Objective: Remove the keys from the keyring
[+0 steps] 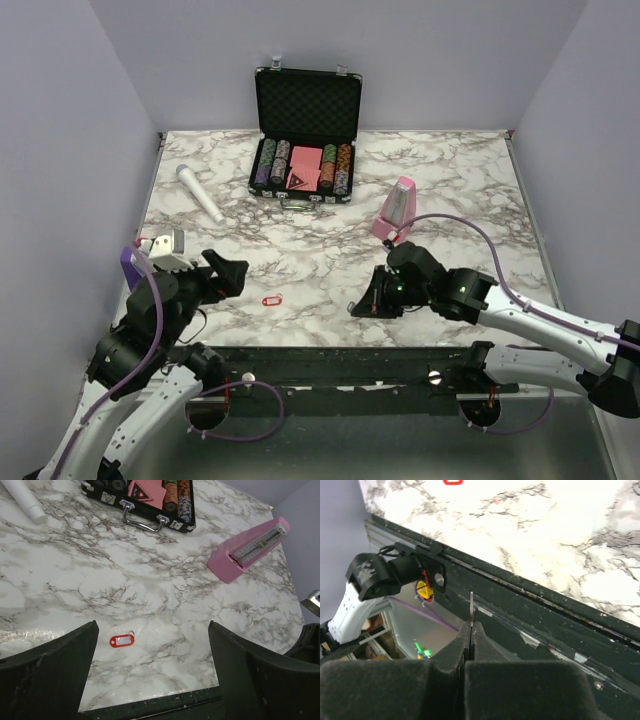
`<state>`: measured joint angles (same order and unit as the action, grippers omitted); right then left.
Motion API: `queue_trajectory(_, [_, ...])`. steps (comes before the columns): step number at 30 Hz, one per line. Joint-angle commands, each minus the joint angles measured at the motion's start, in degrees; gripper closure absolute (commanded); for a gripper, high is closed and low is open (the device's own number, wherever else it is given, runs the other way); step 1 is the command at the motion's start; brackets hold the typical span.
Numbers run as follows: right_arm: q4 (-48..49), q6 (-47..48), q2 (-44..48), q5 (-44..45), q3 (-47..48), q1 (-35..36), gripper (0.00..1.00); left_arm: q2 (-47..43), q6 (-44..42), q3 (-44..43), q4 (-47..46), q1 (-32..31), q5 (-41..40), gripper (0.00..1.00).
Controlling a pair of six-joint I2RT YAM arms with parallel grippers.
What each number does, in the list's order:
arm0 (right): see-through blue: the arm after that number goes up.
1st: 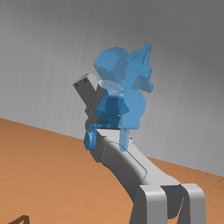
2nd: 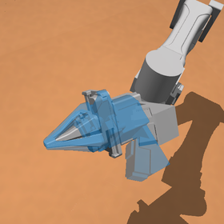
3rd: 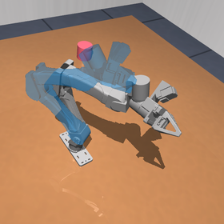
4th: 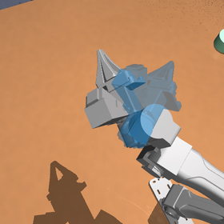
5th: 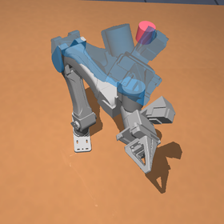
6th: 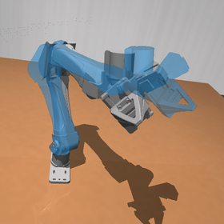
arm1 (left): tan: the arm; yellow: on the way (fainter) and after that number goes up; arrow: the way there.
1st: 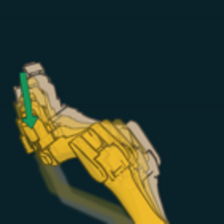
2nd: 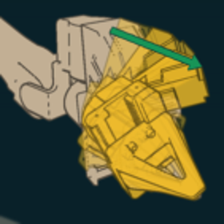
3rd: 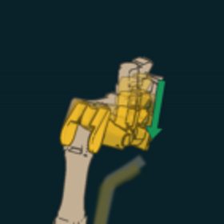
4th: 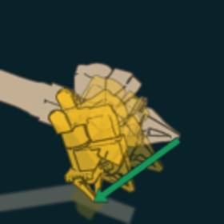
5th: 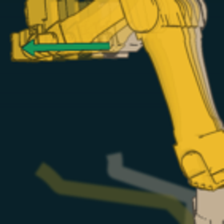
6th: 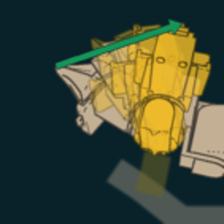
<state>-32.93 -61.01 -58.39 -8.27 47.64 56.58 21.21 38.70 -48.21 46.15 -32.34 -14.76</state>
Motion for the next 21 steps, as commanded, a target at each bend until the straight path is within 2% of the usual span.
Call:
queue_trajectory(1, [8.13, -4.11, 0.47, 4.14, -5.18, 0.2, 0.99, -6.96, -4.94, 3.98, 0.35, 0.34, -2.64, 0.01])
queue_trajectory(5, [12.53, -5.25, -1.11, 5.37, -8.17, 0.29, 0.99, -13.38, -5.82, 6.98, -1.94, 0.26, -2.73, 0.01])
queue_trajectory(9, [14.91, -4.56, -5.05, 7.21, -8.0, 0.03, 0.99, -15.85, -6.79, 7.69, -3.43, 0.26, -2.46, 0.01])
queue_trajectory(21, [10.35, 1.59, -21.31, 8.1, 7.37, -1.99, 0.99, -19.81, -6.71, 7.34, -2.3, 0.26, -4.57, 0.01])
